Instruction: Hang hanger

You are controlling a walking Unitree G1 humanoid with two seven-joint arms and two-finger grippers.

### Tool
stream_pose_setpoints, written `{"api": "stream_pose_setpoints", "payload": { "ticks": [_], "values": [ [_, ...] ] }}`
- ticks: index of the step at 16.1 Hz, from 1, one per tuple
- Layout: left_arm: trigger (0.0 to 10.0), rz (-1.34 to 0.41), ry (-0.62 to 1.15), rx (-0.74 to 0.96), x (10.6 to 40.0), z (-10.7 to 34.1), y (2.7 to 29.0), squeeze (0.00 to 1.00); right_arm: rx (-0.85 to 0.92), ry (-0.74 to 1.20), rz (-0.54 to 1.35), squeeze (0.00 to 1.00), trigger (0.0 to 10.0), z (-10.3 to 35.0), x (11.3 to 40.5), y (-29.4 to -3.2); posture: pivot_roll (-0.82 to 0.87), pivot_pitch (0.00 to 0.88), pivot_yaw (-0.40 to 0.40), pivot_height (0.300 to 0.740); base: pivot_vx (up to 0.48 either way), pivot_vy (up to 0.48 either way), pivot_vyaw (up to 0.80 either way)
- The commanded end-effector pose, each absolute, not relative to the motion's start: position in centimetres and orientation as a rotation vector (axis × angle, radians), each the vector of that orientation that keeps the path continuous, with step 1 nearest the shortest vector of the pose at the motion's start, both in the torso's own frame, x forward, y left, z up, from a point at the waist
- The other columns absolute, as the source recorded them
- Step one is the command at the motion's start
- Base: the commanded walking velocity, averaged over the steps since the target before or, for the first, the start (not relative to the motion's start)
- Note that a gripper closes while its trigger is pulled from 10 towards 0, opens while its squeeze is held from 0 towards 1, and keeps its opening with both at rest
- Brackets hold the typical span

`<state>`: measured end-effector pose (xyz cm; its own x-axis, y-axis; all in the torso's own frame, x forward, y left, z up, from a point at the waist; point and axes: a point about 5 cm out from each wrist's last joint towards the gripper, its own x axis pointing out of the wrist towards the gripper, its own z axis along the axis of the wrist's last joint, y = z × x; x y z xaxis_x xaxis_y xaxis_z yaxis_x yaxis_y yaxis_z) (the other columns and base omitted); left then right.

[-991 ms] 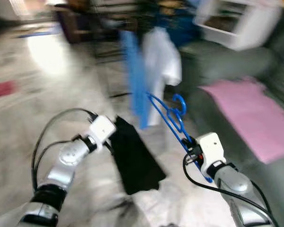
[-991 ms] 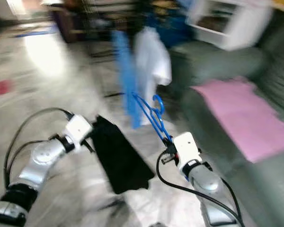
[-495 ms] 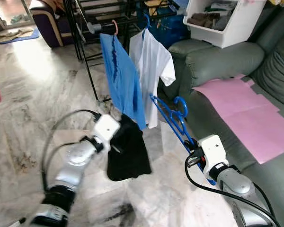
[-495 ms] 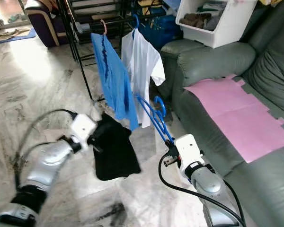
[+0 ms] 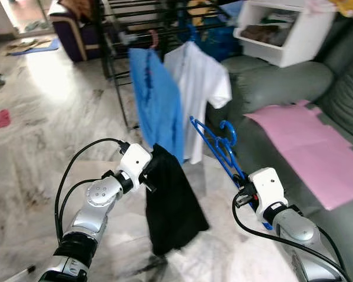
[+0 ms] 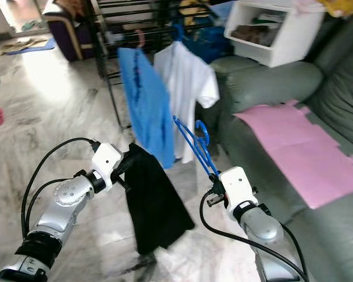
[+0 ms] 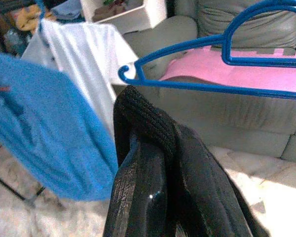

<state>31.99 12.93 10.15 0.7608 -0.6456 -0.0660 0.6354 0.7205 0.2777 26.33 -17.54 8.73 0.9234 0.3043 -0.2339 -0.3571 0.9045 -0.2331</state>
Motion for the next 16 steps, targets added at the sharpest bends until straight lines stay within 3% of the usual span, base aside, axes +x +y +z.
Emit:
{"api": "stream_pose_setpoints", "payload": {
  "ticks": [1, 5, 9, 12, 16],
  "values": [
    [10.0, -0.713, -0.059, 0.301, 32.1, 10.8, 13.1, 0.0, -0.281, 0.179, 0.351, 0.0, 10.0, 8.9, 26.6, -17.3, -0.03, 0.074, -0.007, 0.74, 0.0, 0.48, 0.0],
    [10.0, -0.715, -0.061, 0.31, 31.9, 10.8, 13.1, 0.0, -0.291, 0.178, 0.347, 0.0, 10.0, 8.9, 26.7, -17.2, -0.03, 0.078, -0.007, 0.74, 0.0, 0.477, 0.0],
    [10.0, -0.748, -0.074, 0.339, 31.6, 11.0, 13.0, 0.0, -0.299, 0.175, 0.347, 0.0, 10.0, 8.8, 26.7, -17.2, -0.03, 0.076, -0.01, 0.74, 0.0, 0.0, 0.0],
    [10.0, -0.806, -0.07, 0.524, 31.6, 11.3, 14.1, 0.0, -0.313, 0.165, 0.354, 0.0, 10.0, 9.2, 26.8, -17.6, -0.02, 0.077, -0.009, 0.74, 0.0, 0.0, 0.0],
    [10.0, -0.929, -0.028, 0.857, 33.1, 13.6, 17.7, 0.0, -0.317, 0.153, 0.373, 0.0, 10.0, 10.4, 27.5, -19.1, 0.01, 0.077, -0.011, 0.74, 0.0, 0.0, 0.0]
  ]
}}
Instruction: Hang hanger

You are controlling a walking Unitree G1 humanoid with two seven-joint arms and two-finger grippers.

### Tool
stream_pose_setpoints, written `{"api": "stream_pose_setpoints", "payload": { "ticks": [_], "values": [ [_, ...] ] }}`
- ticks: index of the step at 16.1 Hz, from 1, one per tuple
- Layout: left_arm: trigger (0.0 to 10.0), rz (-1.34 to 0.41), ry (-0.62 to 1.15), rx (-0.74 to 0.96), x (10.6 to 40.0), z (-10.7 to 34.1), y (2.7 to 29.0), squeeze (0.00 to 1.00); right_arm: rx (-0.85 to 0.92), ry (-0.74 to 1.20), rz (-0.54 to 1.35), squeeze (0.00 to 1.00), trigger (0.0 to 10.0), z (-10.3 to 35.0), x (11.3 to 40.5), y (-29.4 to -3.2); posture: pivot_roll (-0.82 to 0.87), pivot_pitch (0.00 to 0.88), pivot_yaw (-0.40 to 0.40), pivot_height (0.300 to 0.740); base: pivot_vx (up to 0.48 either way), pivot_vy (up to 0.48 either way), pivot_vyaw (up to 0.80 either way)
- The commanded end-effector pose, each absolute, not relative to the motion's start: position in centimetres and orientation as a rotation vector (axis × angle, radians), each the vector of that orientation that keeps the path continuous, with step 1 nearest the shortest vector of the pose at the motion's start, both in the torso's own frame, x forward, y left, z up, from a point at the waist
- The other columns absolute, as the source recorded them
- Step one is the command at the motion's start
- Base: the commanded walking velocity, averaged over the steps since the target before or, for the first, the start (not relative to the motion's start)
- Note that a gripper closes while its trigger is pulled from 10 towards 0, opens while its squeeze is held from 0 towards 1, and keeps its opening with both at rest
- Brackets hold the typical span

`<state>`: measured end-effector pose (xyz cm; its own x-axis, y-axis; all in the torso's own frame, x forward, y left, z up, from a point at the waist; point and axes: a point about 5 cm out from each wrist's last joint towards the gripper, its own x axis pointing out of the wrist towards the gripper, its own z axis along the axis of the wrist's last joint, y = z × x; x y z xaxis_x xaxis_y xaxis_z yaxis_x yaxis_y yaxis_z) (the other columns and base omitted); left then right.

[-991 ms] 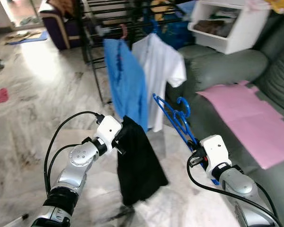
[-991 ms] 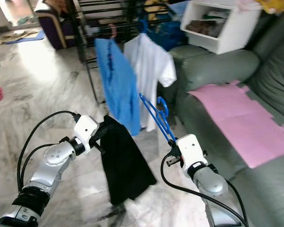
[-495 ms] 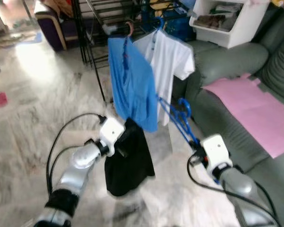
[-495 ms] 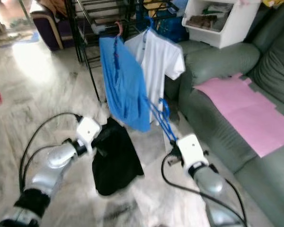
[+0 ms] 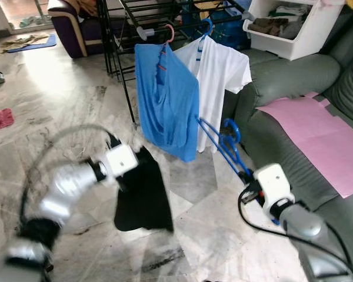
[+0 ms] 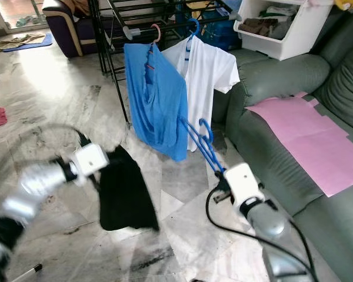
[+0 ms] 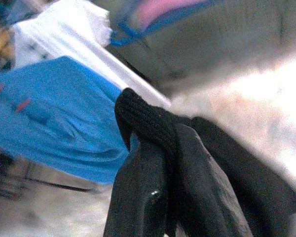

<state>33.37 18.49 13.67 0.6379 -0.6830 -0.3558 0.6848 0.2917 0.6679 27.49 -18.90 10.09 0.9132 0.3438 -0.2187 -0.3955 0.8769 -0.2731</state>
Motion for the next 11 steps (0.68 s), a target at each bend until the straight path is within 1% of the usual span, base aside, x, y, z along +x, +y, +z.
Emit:
{"api": "stream_pose_setpoints", "payload": {
  "ticks": [1, 2, 3, 4, 5, 7, 8, 9, 11],
  "values": [
    [10.0, -0.984, 0.002, 1.038, 33.5, 13.8, 18.3, 0.0, -0.308, 0.148, 0.435, 0.0, 10.0, 10.9, 27.9, -19.0, 0.01, 0.075, -0.01, 0.74, 0.0, 0.0, 0.0],
    [10.0, -0.985, 0.024, 1.143, 33.9, 13.9, 18.7, 0.0, -0.321, 0.147, 0.477, 0.0, 10.0, 11.3, 28.1, -19.1, 0.01, 0.072, -0.009, 0.74, 0.0, 0.0, 0.0],
    [10.0, -0.976, 0.003, 1.227, 34.3, 14.4, 18.9, 0.0, -0.332, 0.15, 0.528, 0.0, 10.0, 11.6, 28.2, -19.2, 0.01, 0.07, -0.009, 0.74, 0.0, 0.0, 0.0],
    [10.0, -0.966, -0.046, 1.277, 34.7, 15.2, 18.7, 0.0, -0.336, 0.173, 0.585, 0.0, 10.0, 11.7, 28.1, -19.3, 0.01, 0.066, -0.01, 0.74, 0.0, 0.0, 0.0],
    [10.0, -0.945, -0.117, 1.33, 35.2, 16.3, 18.4, 0.0, -0.364, 0.213, 0.69, 0.0, 10.0, 11.6, 27.6, -19.5, 0.01, 0.062, -0.009, 0.74, 0.0, 0.0, 0.0],
    [10.0, -0.931, -0.149, 1.376, 35.7, 16.7, 18.4, 0.0, -0.384, 0.284, 0.812, 0.0, 10.0, 11.4, 26.7, -19.9, 0.01, 0.057, -0.009, 0.74, 0.0, 0.0, 0.0],
    [10.0, -0.923, -0.147, 1.385, 35.9, 16.8, 18.5, 0.0, -0.393, 0.313, 0.842, 0.0, 10.0, 11.3, 26.4, -20.2, 0.0, 0.055, -0.01, 0.74, 0.0, 0.0, 0.0],
    [10.0, -0.902, -0.157, 1.38, 36.1, 17.0, 18.5, 0.0, -0.42, 0.389, 0.89, 0.0, 10.0, 11.0, 25.6, -21.1, 0.0, 0.054, -0.013, 0.74, 0.0, 0.0, 0.0],
    [10.0, -0.894, -0.178, 1.378, 36.2, 17.1, 18.3, 0.0, -0.422, 0.45, 0.929, 0.0, 10.0, 10.9, 24.9, -22.0, 0.0, 0.054, -0.014, 0.74, 0.0, 0.0, 0.0]
  ]
}}
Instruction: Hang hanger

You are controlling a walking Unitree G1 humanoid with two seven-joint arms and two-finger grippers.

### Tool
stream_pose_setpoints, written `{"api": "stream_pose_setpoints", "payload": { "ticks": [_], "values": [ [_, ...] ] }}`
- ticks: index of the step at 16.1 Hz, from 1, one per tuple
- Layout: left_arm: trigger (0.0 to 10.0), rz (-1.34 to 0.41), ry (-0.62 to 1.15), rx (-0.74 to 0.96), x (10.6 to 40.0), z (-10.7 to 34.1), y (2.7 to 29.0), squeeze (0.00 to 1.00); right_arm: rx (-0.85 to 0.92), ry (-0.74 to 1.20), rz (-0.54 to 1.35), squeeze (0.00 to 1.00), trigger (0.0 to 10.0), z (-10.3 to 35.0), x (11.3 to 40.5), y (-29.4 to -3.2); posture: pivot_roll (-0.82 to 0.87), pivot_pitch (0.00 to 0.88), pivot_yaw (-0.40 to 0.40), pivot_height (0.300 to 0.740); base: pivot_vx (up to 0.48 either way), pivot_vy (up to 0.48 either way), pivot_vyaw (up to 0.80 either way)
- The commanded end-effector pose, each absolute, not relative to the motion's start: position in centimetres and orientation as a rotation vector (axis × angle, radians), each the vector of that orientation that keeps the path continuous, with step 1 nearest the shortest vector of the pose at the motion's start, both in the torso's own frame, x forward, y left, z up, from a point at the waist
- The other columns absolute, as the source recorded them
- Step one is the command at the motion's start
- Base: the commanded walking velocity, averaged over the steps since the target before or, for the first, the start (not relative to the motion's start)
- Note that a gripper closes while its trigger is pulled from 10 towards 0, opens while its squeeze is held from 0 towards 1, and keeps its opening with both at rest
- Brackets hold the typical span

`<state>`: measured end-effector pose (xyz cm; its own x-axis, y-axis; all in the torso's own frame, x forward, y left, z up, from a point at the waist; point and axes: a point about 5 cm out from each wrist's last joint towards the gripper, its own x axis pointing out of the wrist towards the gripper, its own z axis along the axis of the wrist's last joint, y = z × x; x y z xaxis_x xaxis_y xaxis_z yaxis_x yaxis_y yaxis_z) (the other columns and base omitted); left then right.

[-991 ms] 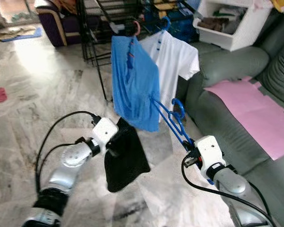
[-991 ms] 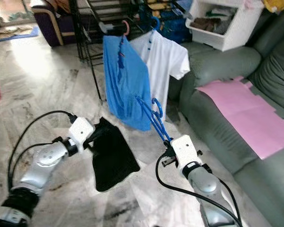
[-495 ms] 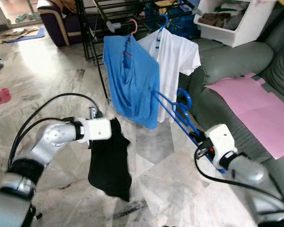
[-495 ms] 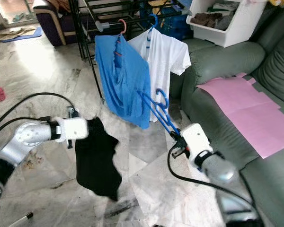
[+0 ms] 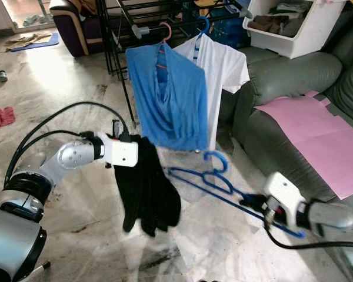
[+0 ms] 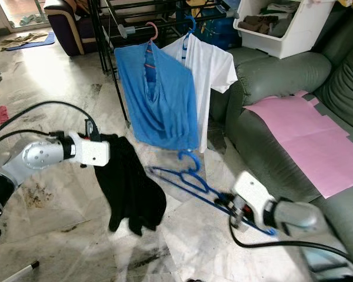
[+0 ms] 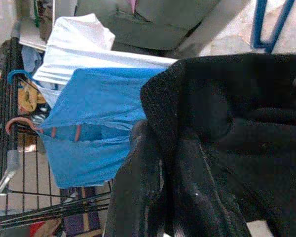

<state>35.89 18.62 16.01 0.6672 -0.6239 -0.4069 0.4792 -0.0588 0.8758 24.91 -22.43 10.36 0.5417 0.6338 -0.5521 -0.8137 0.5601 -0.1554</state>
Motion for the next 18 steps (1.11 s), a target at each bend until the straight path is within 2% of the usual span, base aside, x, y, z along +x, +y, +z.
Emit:
{"api": "stream_pose_setpoints", "payload": {
  "ticks": [1, 6, 10, 15, 18],
  "values": [
    [10.0, -0.895, -0.195, 1.373, 36.3, 17.1, 18.1, 0.0, -0.42, 0.474, 0.947, 0.0, 10.0, 10.9, 24.5, -22.3, 0.0, 0.054, -0.013, 0.74, 0.0, 0.0, 0.0],
    [10.0, -0.895, -0.18, 1.371, 36.5, 16.8, 18.1, 0.0, -0.442, 0.497, 0.948, 0.0, 10.0, 12.1, 24.6, -23.8, -0.01, 0.052, -0.002, 0.74, 0.0, 0.0, 0.0],
    [10.0, -0.923, -0.191, 1.349, 36.3, 16.3, 17.6, 0.0, -0.514, 0.354, 0.809, 0.0, 10.0, 13.1, 27.0, -23.7, -0.01, 0.048, -0.006, 0.74, 0.0, 0.0, 0.0],
    [10.0, -0.919, -0.231, 1.327, 36.3, 16.7, 17.2, 0.0, -0.501, 0.337, 0.84, 0.0, 10.0, 12.6, 27.2, -22.5, 0.0, 0.049, -0.012, 0.74, 0.0, 0.0, 0.0],
    [10.0, -0.916, -0.215, 1.328, 36.3, 16.4, 17.3, 0.0, -0.499, 0.366, 0.887, 0.0, 10.0, 13.0, 26.7, -23.1, -0.01, 0.049, -0.011, 0.74, 0.0, 0.0, 0.0]
  ]
}}
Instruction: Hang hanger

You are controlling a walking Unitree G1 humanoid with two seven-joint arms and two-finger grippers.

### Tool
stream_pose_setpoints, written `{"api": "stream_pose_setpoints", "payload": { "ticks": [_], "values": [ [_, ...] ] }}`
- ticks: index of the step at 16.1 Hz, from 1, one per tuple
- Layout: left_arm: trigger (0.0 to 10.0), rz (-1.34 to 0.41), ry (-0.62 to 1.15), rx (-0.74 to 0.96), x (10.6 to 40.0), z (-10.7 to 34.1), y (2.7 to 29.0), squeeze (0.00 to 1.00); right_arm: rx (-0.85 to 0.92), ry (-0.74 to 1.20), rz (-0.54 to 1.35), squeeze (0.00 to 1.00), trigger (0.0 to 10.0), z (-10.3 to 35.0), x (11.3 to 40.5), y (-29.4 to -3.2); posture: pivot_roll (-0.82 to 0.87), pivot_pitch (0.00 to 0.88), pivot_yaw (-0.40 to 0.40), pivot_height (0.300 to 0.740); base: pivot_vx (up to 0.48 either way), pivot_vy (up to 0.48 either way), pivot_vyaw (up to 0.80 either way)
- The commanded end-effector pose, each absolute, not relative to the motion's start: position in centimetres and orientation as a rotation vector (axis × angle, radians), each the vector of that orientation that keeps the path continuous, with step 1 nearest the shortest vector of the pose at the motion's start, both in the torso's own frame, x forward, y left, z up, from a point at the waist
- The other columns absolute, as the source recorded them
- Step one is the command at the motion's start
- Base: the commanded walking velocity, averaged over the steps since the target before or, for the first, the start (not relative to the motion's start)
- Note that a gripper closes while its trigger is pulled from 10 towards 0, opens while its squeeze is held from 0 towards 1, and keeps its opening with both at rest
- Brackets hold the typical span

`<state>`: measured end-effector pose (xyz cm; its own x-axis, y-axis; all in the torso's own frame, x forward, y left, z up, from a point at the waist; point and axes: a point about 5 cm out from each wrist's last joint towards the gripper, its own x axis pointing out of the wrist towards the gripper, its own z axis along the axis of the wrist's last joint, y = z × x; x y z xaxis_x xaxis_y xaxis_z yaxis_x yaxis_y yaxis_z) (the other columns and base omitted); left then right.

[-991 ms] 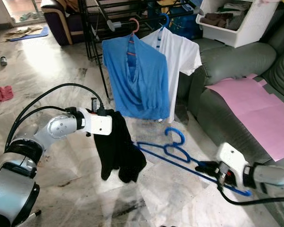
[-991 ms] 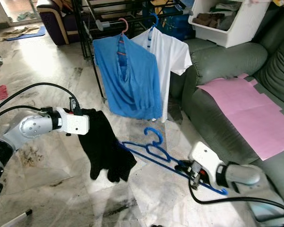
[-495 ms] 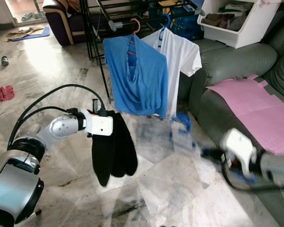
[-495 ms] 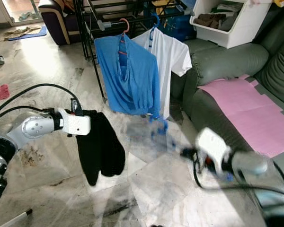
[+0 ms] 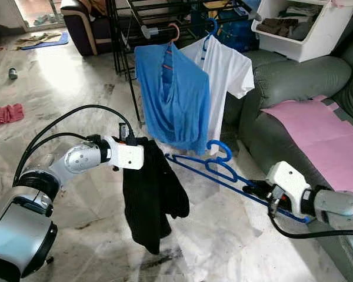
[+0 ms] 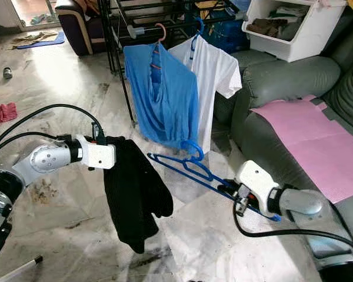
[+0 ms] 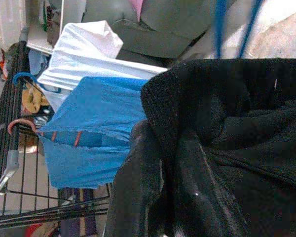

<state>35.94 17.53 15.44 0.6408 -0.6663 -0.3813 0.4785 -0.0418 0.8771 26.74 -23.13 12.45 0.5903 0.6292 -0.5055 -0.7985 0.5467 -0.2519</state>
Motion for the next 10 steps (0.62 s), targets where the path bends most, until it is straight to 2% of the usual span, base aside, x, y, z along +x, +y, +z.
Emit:
{"api": "stream_pose_setpoints", "payload": {
  "ticks": [1, 6, 10],
  "values": [
    [10.0, -0.919, -0.211, 1.328, 36.3, 16.3, 17.3, 0.0, -0.495, 0.376, 0.897, 0.0, 10.0, 13.2, 26.6, -23.3, -0.01, 0.05, -0.011, 0.74, 0.0, 0.0, 0.0],
    [10.0, -0.923, -0.197, 1.327, 36.3, 16.0, 17.2, 0.0, -0.463, 0.468, 1.001, 0.0, 10.0, 13.3, 25.2, -23.5, -0.02, 0.049, -0.009, 0.74, 0.0, 0.0, 0.0],
    [10.0, -0.936, -0.213, 1.31, 36.2, 16.2, 16.9, 0.0, -0.463, 0.468, 1.004, 0.0, 10.0, 12.8, 25.3, -22.9, -0.01, 0.049, -0.01, 0.74, 0.0, 0.0, 0.0]
  ]
}}
